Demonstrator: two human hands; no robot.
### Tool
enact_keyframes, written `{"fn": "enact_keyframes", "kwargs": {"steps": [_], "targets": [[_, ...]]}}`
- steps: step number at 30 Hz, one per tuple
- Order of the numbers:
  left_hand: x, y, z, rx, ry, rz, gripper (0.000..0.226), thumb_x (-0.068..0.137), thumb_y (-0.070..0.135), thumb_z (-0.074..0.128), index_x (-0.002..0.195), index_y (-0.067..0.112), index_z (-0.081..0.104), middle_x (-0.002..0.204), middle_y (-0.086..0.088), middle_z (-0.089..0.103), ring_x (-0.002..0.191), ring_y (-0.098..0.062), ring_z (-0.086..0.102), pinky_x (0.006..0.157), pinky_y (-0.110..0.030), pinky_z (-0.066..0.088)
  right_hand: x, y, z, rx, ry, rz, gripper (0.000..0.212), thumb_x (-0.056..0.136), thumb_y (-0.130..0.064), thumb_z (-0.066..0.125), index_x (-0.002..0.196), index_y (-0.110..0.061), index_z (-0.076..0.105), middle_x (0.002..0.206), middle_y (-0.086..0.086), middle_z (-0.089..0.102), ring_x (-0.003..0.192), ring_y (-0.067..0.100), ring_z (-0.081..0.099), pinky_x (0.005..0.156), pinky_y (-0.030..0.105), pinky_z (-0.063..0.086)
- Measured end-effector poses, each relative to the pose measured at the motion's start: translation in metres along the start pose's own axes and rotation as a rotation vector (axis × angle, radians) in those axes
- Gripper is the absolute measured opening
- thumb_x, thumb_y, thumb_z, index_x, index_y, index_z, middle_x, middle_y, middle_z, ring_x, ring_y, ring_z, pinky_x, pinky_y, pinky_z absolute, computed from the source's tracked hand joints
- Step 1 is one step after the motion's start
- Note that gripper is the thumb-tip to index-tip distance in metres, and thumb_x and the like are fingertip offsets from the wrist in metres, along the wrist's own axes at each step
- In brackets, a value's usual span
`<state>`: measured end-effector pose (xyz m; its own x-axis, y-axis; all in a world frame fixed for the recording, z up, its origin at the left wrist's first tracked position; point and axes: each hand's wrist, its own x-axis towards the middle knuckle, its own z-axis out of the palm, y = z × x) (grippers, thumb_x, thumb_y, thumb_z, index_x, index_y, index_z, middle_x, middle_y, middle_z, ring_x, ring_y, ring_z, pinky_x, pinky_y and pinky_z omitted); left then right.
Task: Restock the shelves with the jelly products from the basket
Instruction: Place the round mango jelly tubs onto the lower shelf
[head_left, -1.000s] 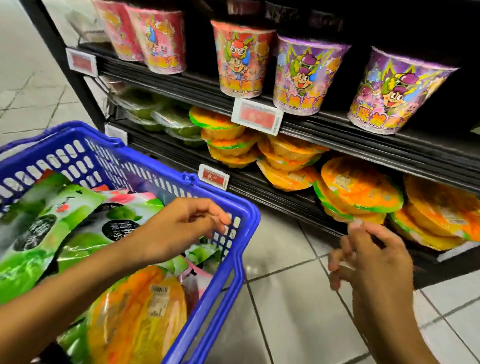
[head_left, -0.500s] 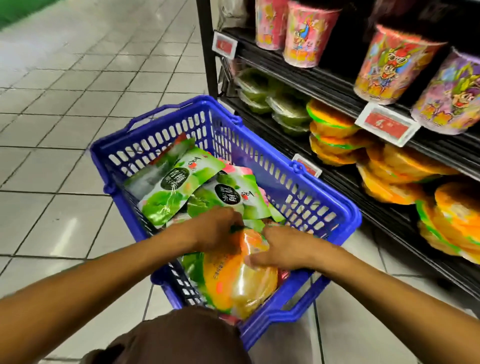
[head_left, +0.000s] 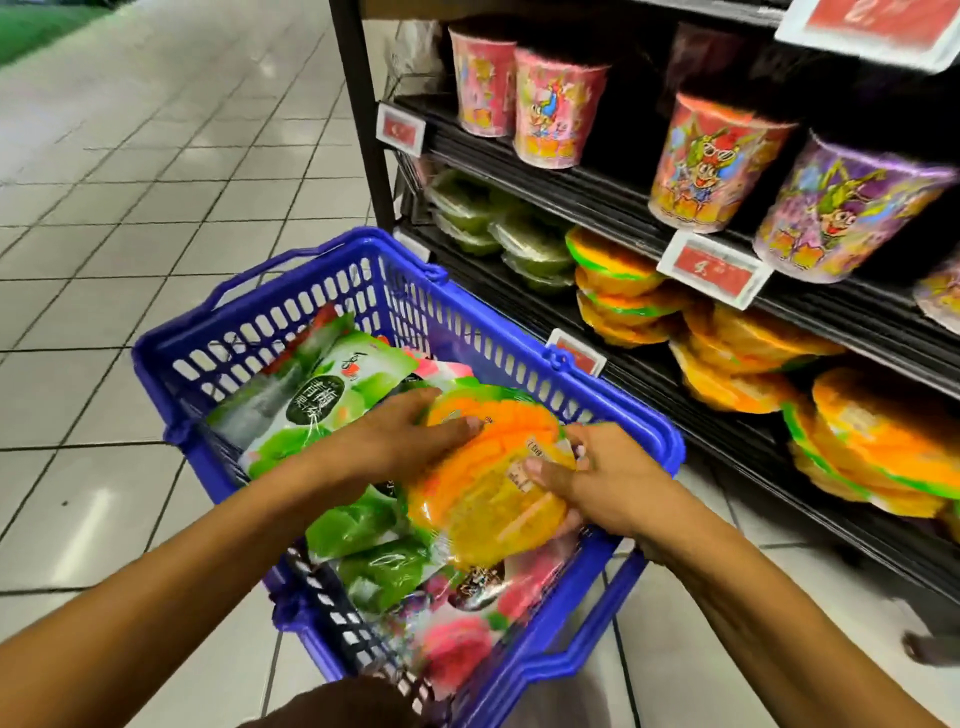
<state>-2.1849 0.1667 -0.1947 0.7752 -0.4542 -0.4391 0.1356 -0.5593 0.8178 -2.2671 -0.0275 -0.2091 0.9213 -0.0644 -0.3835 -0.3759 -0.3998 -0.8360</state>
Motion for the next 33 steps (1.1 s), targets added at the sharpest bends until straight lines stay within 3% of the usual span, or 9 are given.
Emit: {"fn": "enact_keyframes", "kwargs": {"steps": [3,7,11,15,17,21,25,27,33], "targets": [[-0.002,0.028,0.018,-0.121,0.063,0.077,0.02,0.088,0.025,0.069,0.105,0.025,0.059,0.094,0.006,0.068,0.067,0.006,0.064,0.06,-0.008,0.052,-0.022,0.007,-0.022,0.2,0.165,0.012,0.009,0.094,-0.019,0.062,0.09,-0.012,0.065,0.077,0.008,0.075,0.063,0.025,0.073,0.061,0.043,0.061],[0.001,0.068,0.056,0.14,0.02,0.307,0.037,0.085,0.025,0.072,0.119,0.025,0.059,0.106,0.006,0.068,0.092,-0.005,0.067,0.082,-0.025,0.055,-0.061,0.027,-0.059,0.373,0.468,-0.001,0.017,0.096,-0.018,0.057,0.095,-0.002,0.064,0.076,0.013,0.073,0.061,0.03,0.071,0.048,0.041,0.058],[0.014,0.114,0.109,-0.104,-0.225,0.327,0.024,0.089,0.024,0.067,0.111,0.031,0.059,0.084,0.011,0.073,0.062,0.002,0.067,0.048,-0.013,0.048,-0.1,0.052,-0.095,0.487,0.79,-0.024,0.018,0.099,-0.016,0.053,0.09,-0.005,0.064,0.061,0.008,0.069,0.048,0.027,0.065,0.04,0.033,0.052],[0.033,0.153,0.169,-0.203,-0.296,0.256,0.021,0.093,0.02,0.062,0.114,0.015,0.062,0.078,-0.003,0.068,0.052,-0.011,0.057,0.037,-0.019,0.044,-0.12,0.075,-0.117,0.617,1.066,-0.032,0.016,0.099,-0.017,0.052,0.095,-0.005,0.062,0.064,0.003,0.067,0.045,0.011,0.061,0.037,0.025,0.048],[0.04,0.166,0.191,-0.246,-0.271,0.19,0.028,0.094,0.015,0.062,0.117,0.0,0.061,0.09,-0.012,0.068,0.061,-0.019,0.061,0.042,-0.021,0.05,-0.123,0.085,-0.123,0.655,1.129,-0.042,0.014,0.1,-0.018,0.051,0.092,-0.01,0.06,0.055,-0.003,0.065,0.04,0.01,0.057,0.037,0.026,0.049],[0.048,0.166,0.213,-0.308,-0.22,0.102,0.015,0.094,0.014,0.062,0.106,0.005,0.064,0.109,-0.016,0.069,0.092,-0.028,0.067,0.085,-0.043,0.057,-0.12,0.097,-0.127,0.611,1.184,0.0,0.015,0.098,-0.024,0.055,0.085,-0.018,0.059,0.072,0.002,0.07,0.058,0.02,0.069,0.047,0.04,0.058],[0.045,0.154,0.215,-0.419,-0.21,0.123,0.02,0.093,0.013,0.062,0.112,0.004,0.065,0.106,-0.013,0.071,0.079,-0.017,0.067,0.078,-0.034,0.057,-0.117,0.106,-0.122,0.544,1.203,-0.019,0.017,0.097,-0.025,0.056,0.082,-0.025,0.061,0.083,0.009,0.07,0.079,0.036,0.069,0.064,0.059,0.057],[0.044,0.153,0.216,-0.385,-0.212,0.152,0.018,0.093,0.013,0.062,0.11,0.007,0.065,0.104,-0.011,0.072,0.081,-0.018,0.068,0.079,-0.034,0.057,-0.116,0.106,-0.123,0.563,1.208,-0.024,0.02,0.097,-0.026,0.056,0.08,-0.032,0.063,0.086,0.005,0.07,0.081,0.033,0.07,0.058,0.051,0.059],[0.041,0.148,0.222,-0.346,-0.197,0.196,0.017,0.093,0.011,0.062,0.109,0.015,0.064,0.101,-0.003,0.072,0.089,-0.017,0.068,0.082,-0.034,0.056,-0.121,0.109,-0.123,0.562,1.205,-0.06,0.014,0.098,-0.022,0.055,0.085,-0.019,0.059,0.075,-0.003,0.07,0.063,0.018,0.07,0.043,0.031,0.053]]}}
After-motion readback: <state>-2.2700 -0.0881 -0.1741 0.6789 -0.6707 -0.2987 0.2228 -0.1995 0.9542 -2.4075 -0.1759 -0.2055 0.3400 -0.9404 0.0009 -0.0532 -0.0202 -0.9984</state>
